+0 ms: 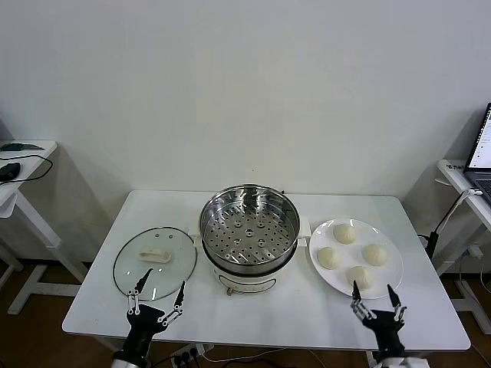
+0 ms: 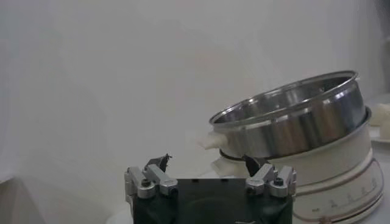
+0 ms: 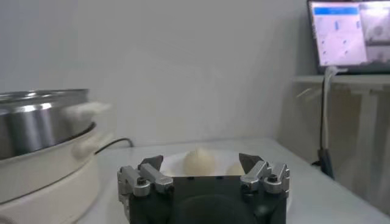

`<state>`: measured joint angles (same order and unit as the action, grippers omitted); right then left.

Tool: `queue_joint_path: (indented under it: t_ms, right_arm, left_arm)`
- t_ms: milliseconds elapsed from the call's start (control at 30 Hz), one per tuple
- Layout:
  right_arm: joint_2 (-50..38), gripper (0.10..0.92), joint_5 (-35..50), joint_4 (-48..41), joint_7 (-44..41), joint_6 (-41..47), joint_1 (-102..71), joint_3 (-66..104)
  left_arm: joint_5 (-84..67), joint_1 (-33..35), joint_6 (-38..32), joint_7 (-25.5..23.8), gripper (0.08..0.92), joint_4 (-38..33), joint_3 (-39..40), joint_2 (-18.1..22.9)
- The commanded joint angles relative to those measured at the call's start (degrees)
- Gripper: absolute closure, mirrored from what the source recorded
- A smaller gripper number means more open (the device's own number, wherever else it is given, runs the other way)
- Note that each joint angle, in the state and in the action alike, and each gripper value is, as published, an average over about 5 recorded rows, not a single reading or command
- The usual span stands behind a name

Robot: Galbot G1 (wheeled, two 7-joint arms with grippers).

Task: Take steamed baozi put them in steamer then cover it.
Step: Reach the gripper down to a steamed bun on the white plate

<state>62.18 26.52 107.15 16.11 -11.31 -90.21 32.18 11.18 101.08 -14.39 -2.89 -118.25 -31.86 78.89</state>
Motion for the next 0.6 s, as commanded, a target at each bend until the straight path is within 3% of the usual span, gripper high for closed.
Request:
queue_joint_path:
  t_ms: [33, 233, 400, 600]
  right_arm:
    - [-8.1, 0.203, 7.3, -6.6, 2.5, 9.1, 20.5, -1.0]
    - [-14.4, 0.203, 15.1, -21.1, -2.7, 13.0, 39.5, -12.2]
    - [-19.0, 0.203, 16.0, -37.0, -20.1, 15.4, 54.4, -23.9]
    - [-20.5, 0.203, 9.9, -50.8, -42.2, 15.1, 68.9, -38.7]
  left_arm:
    - [0.2, 1.1, -0.2, 0.2, 0.177, -0.6, -0.4, 0.2]
    - [0.1, 2.1, -1.1, 0.1, 0.177, -1.1, -0.8, 0.2]
    - [0.0, 2.6, -1.9, -0.1, 0.177, -1.1, -1.3, 0.3]
    - [0.0, 2.8, -2.0, -0.2, 0.177, -1.1, -1.5, 0.7]
